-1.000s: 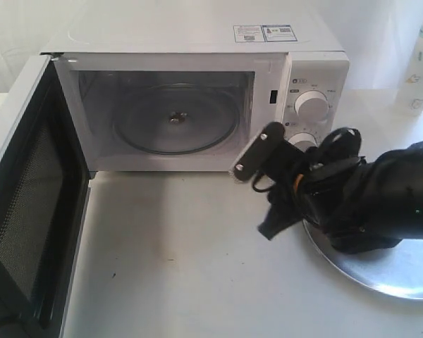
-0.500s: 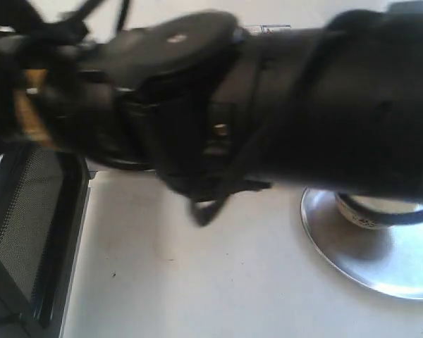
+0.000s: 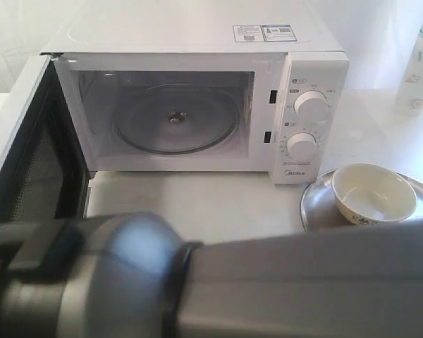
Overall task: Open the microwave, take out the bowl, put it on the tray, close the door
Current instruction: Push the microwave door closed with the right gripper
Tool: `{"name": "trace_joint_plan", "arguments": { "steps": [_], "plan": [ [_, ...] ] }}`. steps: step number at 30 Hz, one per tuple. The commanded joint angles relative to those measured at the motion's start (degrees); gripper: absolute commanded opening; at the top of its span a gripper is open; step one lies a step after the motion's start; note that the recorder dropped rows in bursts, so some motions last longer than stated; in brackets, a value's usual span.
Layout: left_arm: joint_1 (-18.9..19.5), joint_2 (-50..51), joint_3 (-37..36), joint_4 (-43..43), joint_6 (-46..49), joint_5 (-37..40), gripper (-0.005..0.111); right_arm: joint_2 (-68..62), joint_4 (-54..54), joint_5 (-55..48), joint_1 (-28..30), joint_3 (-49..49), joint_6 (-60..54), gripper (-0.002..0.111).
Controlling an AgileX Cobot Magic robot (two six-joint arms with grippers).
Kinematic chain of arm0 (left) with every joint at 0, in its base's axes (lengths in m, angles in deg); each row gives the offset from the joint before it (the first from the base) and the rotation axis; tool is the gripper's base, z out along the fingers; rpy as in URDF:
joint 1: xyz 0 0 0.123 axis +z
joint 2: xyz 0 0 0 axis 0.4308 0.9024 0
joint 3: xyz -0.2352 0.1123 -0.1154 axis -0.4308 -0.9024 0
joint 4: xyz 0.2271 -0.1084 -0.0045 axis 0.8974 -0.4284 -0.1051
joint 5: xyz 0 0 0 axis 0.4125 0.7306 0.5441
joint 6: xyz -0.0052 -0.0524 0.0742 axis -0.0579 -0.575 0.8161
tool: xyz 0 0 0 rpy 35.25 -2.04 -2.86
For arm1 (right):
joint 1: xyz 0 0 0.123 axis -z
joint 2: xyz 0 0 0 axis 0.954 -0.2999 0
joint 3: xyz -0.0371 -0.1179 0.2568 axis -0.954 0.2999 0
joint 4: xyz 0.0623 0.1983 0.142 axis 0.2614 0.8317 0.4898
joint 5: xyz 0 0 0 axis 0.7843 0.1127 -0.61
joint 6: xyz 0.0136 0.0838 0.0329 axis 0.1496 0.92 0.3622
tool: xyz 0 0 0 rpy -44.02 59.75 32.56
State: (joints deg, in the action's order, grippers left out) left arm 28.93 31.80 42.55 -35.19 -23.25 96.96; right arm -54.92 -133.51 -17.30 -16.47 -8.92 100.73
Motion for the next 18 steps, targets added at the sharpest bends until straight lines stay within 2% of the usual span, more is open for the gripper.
{"name": "trace_joint_plan", "arguments": {
  "steps": [1,8,18],
  "plan": [
    [-0.17,-0.12,0.16,-0.53,0.00,0.13,0.000,-4.99,5.62,-40.45,5.32,1.19,-24.31,0.000],
    [-0.17,-0.12,0.16,-0.53,0.00,0.13,0.000,-3.17,9.38,-41.69,10.24,1.29,-22.33,0.000],
    [-0.17,-0.12,0.16,-0.53,0.00,0.13,0.000,4.02,7.16,-41.69,10.31,1.29,-13.35,0.000]
  ]
}}
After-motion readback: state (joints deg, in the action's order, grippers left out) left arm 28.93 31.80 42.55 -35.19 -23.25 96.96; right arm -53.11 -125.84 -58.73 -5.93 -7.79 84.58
